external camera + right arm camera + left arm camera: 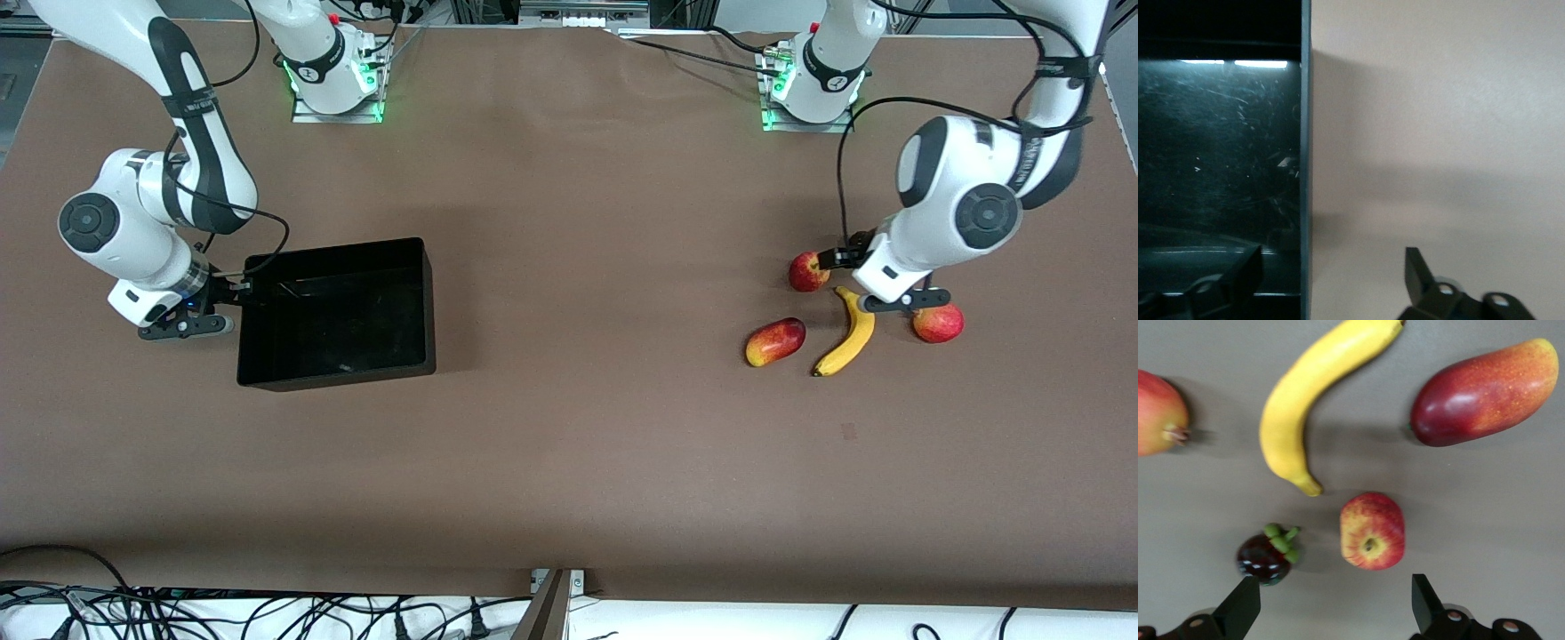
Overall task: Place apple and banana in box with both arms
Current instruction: 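Reach the right gripper to the box rim while the left gripper reaches the apple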
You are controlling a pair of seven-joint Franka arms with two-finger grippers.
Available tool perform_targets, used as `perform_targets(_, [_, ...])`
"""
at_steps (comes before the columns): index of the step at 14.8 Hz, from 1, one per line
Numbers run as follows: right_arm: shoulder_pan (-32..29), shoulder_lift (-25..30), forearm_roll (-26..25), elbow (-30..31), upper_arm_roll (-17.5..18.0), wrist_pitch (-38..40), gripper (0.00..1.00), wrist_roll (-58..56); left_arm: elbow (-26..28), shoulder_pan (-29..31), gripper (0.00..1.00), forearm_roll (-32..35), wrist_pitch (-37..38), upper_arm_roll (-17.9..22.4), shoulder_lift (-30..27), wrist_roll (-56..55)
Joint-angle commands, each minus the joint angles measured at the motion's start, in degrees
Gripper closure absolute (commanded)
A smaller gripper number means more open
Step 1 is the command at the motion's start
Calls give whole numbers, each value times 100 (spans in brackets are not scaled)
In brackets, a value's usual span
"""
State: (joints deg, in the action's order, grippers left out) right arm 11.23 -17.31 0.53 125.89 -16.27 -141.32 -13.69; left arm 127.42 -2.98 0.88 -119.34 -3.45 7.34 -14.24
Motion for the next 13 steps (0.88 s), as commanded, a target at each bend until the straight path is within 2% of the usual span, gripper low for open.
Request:
perform_targets(1, [-51, -97, 253, 58, 27, -115, 30, -72, 396, -27, 0, 0, -632, -15, 65, -158])
perform_targets(4, [-51, -123, 272, 49, 27, -115, 68, -72, 634, -27, 0, 9, -1125, -15, 258, -158])
perform_targets(6, [-51, -150, 342, 5, 36, -98, 97, -89, 818, -35, 0, 9, -1643, -15, 478, -167])
perform_targets(7, [-51, -150, 351, -12, 45, -89, 100, -133, 871, -35, 0, 9, -1767, -15, 557, -167])
perform_targets(10, [-42, -141, 377, -292, 211, 68, 100, -169, 872, -44, 0, 9, -1839, -24, 654, -167])
perform_targets(12, [10, -97, 674, -590, 378, 480, 100, -204, 994, -97, 0, 9, -1987, -24, 663, -167])
perform_targets(13, [11, -88, 902, -845, 562, 804, 100, -187, 1030, -97, 13, 9, -2023, -24, 672, -167])
